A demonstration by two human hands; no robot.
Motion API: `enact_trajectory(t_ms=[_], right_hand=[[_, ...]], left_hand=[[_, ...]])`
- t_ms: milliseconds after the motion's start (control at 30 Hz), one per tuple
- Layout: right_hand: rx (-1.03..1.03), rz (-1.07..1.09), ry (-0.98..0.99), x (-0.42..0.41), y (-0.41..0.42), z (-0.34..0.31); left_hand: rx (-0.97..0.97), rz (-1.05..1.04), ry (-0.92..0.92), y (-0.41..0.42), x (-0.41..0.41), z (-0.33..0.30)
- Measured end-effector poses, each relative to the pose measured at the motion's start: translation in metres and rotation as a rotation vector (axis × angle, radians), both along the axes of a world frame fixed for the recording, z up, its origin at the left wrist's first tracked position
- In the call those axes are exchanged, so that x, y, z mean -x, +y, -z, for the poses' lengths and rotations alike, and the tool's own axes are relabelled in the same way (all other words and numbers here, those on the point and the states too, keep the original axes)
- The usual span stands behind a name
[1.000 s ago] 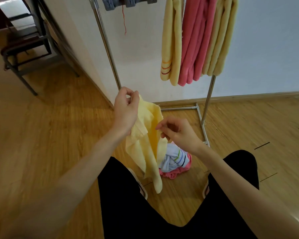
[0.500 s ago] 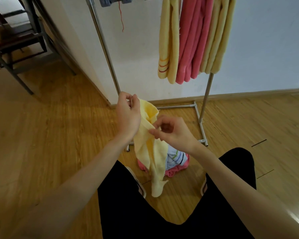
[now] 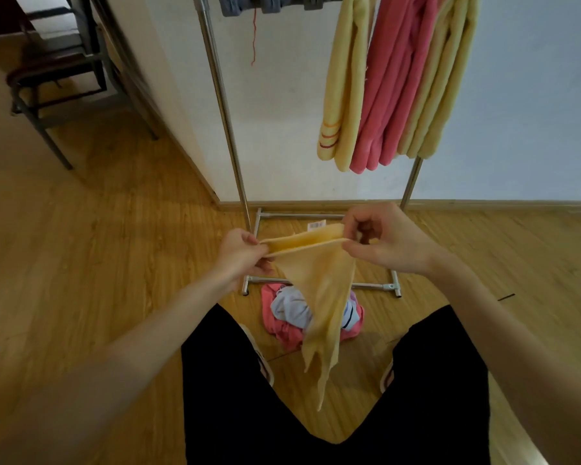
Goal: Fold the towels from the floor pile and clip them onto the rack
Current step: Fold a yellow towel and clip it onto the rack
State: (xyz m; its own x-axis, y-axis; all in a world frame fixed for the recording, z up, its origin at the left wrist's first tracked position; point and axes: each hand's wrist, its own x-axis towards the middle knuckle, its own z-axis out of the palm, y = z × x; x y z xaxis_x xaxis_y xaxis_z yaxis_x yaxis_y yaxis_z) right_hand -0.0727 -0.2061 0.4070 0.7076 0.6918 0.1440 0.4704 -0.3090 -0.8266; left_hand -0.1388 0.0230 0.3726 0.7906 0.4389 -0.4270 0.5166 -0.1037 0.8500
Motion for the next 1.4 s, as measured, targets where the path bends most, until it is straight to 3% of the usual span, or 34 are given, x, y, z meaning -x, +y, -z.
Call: enact_trajectory(t_ms=[233,367,633,733,967,1233,1333,1400], right_hand=[[0.083,0.143,-0.085,-0.015,-0.040,-0.016],[0.065,0.230,-0.120,-0.022,-0.057,-0.022],[-0.090,0.345,-0.087,-0.020,-0.068,-0.028],[-0.085,0.340,-0.071,-0.019,-0.068,-0.025],[0.016,0.275,-0.113,-0.015,-0.059,-0.024],[0.067,0.264,-0.222,-0.016,-0.045,-0.025],[0.027,0.285,-0.263,-0.017,-0.039,-0.024],[0.008,0.298,-0.279,-0.017,-0.036,-0.021]], left_hand=[[-0.387,0.430,-0.139,0.001,-0.002,-0.036],[-0.489,0.569,-0.245,-0.007,-0.007,-0.065],[-0.309,0.830,-0.287,-0.028,0.006,-0.082],[-0.338,0.999,-0.311,-0.028,0.010,-0.081],[-0.663,1.343,-0.190,-0.027,0.010,-0.087],[-0.805,1.455,-0.044,-0.033,0.003,-0.098],[-0.910,1.531,-0.152,-0.036,0.004,-0.098],[-1.081,1.572,-0.330,-0.042,0.007,-0.095]])
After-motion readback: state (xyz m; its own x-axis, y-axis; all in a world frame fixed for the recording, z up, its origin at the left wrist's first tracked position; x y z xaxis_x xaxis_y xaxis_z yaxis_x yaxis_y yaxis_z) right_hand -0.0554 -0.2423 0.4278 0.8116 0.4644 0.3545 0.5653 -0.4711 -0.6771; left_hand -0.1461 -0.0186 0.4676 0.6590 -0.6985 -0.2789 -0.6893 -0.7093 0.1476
